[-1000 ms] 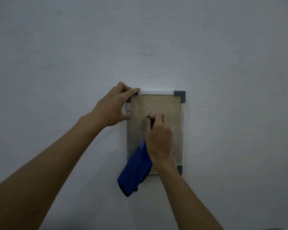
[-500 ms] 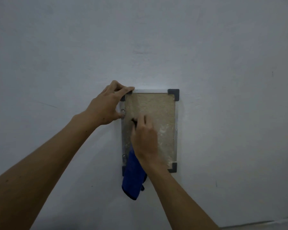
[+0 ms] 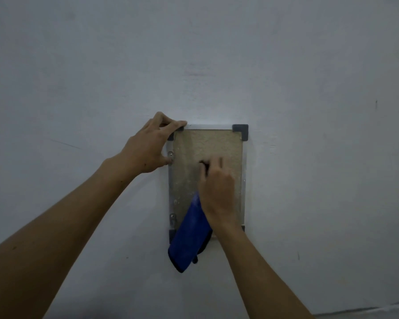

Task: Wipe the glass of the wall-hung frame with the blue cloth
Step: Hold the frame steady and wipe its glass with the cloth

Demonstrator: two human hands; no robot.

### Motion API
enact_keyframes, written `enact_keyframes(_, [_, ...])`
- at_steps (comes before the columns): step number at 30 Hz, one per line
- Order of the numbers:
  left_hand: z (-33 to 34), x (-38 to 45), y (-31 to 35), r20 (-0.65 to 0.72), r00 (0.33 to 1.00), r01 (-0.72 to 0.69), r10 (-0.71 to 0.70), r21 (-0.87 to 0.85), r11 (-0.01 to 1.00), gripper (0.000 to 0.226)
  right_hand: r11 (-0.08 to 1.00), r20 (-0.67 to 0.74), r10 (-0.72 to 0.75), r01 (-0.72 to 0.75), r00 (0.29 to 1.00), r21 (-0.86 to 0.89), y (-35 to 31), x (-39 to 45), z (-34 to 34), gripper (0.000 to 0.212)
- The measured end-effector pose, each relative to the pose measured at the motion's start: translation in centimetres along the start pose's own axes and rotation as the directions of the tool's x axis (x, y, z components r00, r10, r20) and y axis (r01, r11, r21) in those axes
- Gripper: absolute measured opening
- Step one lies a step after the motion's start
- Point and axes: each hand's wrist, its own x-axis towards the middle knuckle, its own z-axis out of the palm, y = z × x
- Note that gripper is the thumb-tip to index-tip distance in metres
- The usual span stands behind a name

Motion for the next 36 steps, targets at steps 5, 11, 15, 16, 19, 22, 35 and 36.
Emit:
enact_keyframes(5, [0.1, 0.2, 0.0, 0.001, 1.0, -0.006, 0.006, 0.024, 1.0, 0.096, 0.999, -0.003, -0.027, 0.027, 1.0, -0.047, -0.1, -0.5, 0.5, 0.015])
enact_keyframes(11, [-0.1, 0.1, 0.1, 0.007, 1.0, 0.003, -0.003, 0.016, 1.0, 0.096, 0.999, 0.008, -0.026, 0.026, 1.0, -0.031, 0.7, -0.7, 0.4, 0.013])
enact_keyframes(15, [0.0, 0.2, 0.6, 0.018, 1.0, 0.01, -0.011, 0.033, 0.999, 0.096, 0.986, -0.15, 0.167, -0.163, 0.974, 0.04, 2.6, -0.6, -0.6, 0.013])
enact_keyframes(16, [0.0, 0.3, 0.6, 0.02, 1.0, 0.015, -0.016, 0.043, 0.999, 0.096, 0.988, -0.134, 0.153, -0.149, 0.979, 0.034, 2.2, -0.6, -0.3, 0.013])
enact_keyframes(19, [0.1, 0.2, 0.6, 0.027, 0.999, 0.034, -0.036, 0.057, 0.998, 0.097, 0.999, 0.002, -0.017, 0.017, 1.0, 0.041, 0.3, -1.1, 1.1, 0.012])
enact_keyframes(22, [0.0, 0.2, 0.6, 0.029, 0.999, 0.035, -0.036, 0.05, 0.998, 0.096, 0.988, 0.076, -0.153, 0.152, 0.985, 0.014, 0.2, -1.1, 1.2, 0.009])
enact_keyframes(35, [0.3, 0.1, 0.8, 0.013, 0.999, 0.04, -0.041, 0.06, 0.997, 0.095, 1.0, -0.02, 0.0, 0.0, 1.0, -0.006, 1.2, 0.1, -0.3, 0.017])
enact_keyframes(36, [0.3, 0.1, 0.9, 0.01, 0.999, 0.042, -0.043, 0.058, 0.997, 0.095, 0.999, -0.043, 0.037, -0.037, 0.998, 0.003, 1.4, 0.2, -0.5, 0.017])
